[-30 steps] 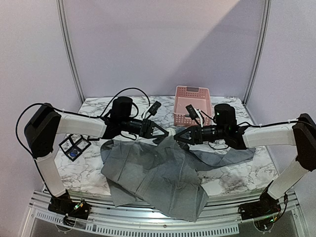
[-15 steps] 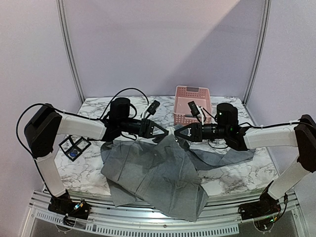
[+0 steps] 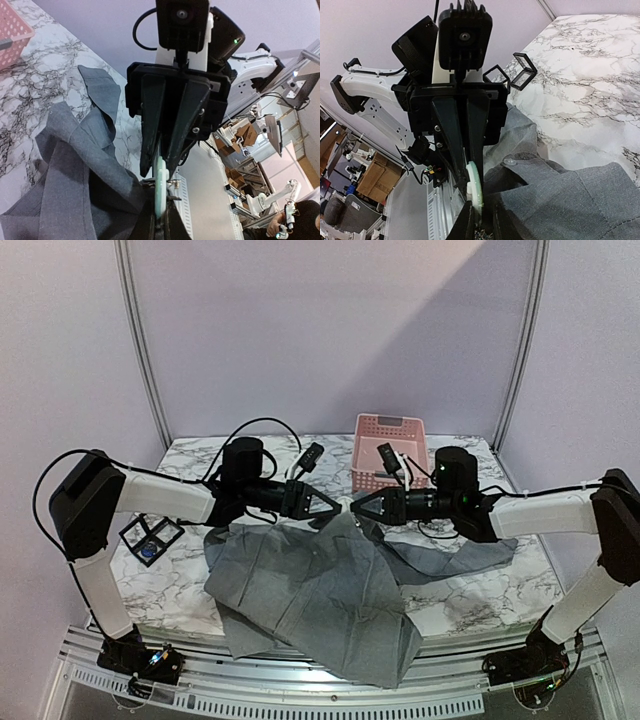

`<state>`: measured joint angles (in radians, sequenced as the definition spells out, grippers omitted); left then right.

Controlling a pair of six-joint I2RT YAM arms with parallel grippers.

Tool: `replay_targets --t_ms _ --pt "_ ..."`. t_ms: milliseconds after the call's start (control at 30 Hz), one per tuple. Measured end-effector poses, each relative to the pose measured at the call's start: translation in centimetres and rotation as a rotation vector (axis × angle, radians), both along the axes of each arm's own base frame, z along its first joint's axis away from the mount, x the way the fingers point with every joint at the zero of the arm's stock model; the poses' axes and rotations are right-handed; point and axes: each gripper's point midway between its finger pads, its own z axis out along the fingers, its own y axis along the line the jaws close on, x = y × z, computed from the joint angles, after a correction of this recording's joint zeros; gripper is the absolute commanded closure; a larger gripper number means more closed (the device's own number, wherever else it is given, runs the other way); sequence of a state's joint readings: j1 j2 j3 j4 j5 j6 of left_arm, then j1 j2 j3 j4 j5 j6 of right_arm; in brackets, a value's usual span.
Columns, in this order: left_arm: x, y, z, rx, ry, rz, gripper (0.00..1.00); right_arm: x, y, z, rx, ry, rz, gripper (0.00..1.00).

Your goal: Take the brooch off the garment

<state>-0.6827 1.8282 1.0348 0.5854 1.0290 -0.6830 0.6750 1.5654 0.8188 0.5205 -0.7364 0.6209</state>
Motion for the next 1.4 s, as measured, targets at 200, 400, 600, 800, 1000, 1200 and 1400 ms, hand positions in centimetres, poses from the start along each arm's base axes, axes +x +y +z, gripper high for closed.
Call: replay_targets --t_ms 200,400,600,800,1000,1200,1400 --pt "-0.2 -0.1 -0.3 0.011 -0.002 -0.005 1.00 0.0 0.2 0.2 0.002 -0.006 0.002 1.00" --pt "-0.1 -0.1 -1.3 0.058 -0.027 -0.002 0.86 0.3 0.2 -0.7 -0.034 0.002 -0.031 1.00" --pt "-0.1 -0.1 -2.7 0.122 -0.055 0.001 0.34 0.9 0.2 -1.9 -0.099 -0.015 -0.106 1.00" --pt "-0.2 0.3 -3.8 0.179 -0.076 0.012 0.29 1.5 -0.4 -2.7 -0.195 -0.059 -0.207 1.00" --pt "-0.1 0.1 -4.3 0.250 -0.132 0.021 0.37 2.2 -0.7 -2.7 -0.266 -0.105 -0.266 1.00" --pt "-1.6 -0.6 -5.4 0.341 -0.200 -0.014 0.72 2.3 -0.9 -3.3 -0.320 -0.123 -0.289 1.00" --pt "-1.6 -0.3 -6.3 0.393 -0.224 -0.009 1.00 2.1 -0.7 -3.3 -0.335 -0.135 -0.287 1.00"
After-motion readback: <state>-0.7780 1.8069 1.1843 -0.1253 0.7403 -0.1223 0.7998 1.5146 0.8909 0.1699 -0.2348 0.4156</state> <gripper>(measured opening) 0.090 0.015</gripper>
